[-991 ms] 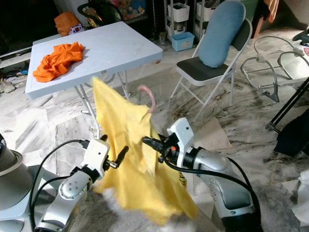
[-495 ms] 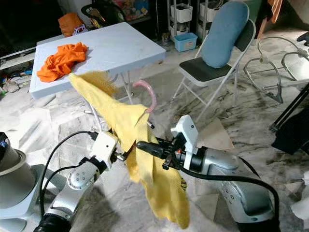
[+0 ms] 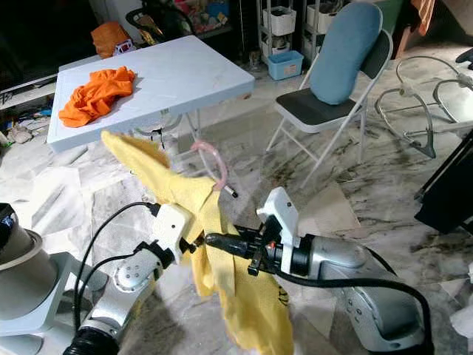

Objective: Hang hanger

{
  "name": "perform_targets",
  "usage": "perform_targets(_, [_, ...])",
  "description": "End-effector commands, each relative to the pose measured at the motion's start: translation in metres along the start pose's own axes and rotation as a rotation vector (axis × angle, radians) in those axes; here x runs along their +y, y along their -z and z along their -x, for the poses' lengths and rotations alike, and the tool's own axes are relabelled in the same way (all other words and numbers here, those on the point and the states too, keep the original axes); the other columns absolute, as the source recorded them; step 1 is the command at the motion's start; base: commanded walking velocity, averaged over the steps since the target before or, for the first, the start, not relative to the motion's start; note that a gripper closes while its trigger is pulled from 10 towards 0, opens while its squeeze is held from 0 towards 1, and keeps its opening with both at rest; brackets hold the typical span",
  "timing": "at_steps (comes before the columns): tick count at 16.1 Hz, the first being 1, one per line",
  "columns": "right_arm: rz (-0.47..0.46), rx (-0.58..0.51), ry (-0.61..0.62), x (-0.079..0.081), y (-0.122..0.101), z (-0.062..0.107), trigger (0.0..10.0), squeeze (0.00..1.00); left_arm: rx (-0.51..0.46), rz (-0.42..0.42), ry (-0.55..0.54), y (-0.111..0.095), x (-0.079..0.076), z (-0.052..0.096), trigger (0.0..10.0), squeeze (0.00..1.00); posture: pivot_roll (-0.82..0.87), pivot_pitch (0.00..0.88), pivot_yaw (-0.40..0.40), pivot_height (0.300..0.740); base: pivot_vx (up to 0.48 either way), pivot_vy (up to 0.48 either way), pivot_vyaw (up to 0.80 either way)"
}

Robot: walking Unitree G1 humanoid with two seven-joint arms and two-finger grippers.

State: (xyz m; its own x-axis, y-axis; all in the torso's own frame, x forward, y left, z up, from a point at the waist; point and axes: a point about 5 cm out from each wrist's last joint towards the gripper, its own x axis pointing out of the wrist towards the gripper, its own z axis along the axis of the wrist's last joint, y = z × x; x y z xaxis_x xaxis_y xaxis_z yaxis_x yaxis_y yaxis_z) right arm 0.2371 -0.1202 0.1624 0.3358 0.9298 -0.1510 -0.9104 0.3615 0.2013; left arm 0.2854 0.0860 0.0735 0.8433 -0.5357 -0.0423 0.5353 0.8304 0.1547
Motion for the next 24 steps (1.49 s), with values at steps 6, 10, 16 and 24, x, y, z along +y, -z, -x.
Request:
perform_targets(6, [0.077,0.023,0.006,0.001,0.001,-0.005,10.0,0.0,-0.001,0.02,-0.045,-0.001,0.013,0.0,0.0,0.0,-0.15,0.0,0.14,0.74,0.0,0.0,0.0])
perform_targets(10, [0.118,0.019,0.145,-0.016,-0.001,-0.007,10.0,0.0,-0.023,0.049,-0.018,-0.006,0.008,0.0,0.0,0.0,-0.16,0.0,0.138,0.74,0.0,0.0,0.0])
perform_targets(16, [0.236,0.122,0.259,-0.036,0.016,0.003,10.0,0.0,-0.073,0.054,-0.109,-0.025,0.025,0.005,0.0,0.0,-0.16,0.0,0.138,0.74,0.0,0.0,0.0])
perform_targets(24, [0.381,0.198,0.37,-0.06,0.015,0.022,10.0,0.0,0.057,0.041,-0.046,-0.013,0.019,0.007,0.0,0.0,-0.16,0.0,0.138,0.74,0.0,0.0,0.0])
